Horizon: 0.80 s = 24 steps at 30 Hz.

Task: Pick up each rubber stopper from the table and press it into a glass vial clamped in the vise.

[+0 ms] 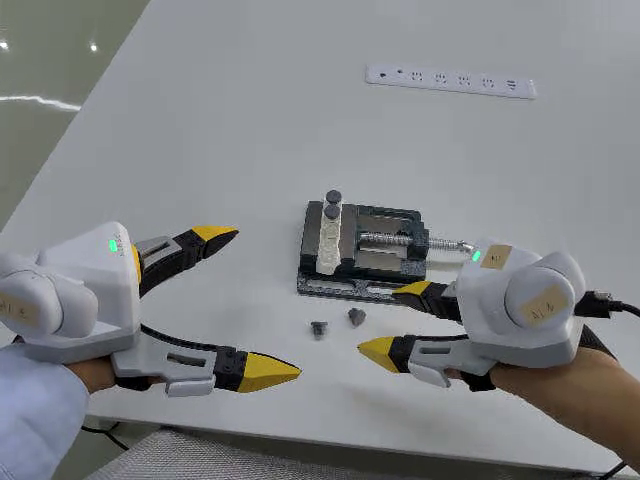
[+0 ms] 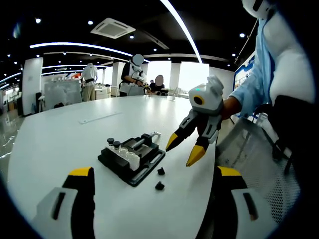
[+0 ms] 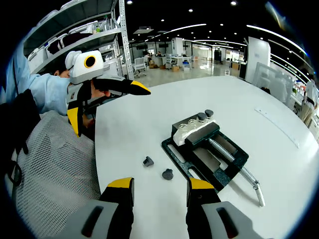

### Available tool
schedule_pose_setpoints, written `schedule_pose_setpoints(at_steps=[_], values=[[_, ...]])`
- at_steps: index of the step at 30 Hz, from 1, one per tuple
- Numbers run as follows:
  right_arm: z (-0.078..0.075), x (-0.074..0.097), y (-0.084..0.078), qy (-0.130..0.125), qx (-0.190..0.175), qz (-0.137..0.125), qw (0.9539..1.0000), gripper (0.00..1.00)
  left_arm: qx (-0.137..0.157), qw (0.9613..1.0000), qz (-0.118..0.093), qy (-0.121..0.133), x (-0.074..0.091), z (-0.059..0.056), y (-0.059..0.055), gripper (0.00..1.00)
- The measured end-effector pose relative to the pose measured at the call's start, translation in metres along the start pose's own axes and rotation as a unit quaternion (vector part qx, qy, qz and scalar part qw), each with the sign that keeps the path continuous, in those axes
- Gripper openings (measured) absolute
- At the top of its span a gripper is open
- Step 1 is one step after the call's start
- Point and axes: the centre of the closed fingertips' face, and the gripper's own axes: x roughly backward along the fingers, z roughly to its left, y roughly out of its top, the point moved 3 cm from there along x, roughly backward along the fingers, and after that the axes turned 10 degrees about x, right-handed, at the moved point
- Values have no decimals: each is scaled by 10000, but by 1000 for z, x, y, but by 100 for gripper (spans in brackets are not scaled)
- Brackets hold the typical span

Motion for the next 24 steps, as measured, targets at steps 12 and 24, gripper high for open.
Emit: schedule_pose_setpoints(at_steps=[12, 24], values=[[-6, -15, -6, -427, -109, -79, 9990, 30, -63, 9999, 67, -59, -4, -2, 3, 99], [-7, -35, -10, -632, -73, -18, 9980, 17, -51, 9999, 95, -66, -8, -3, 5, 99]])
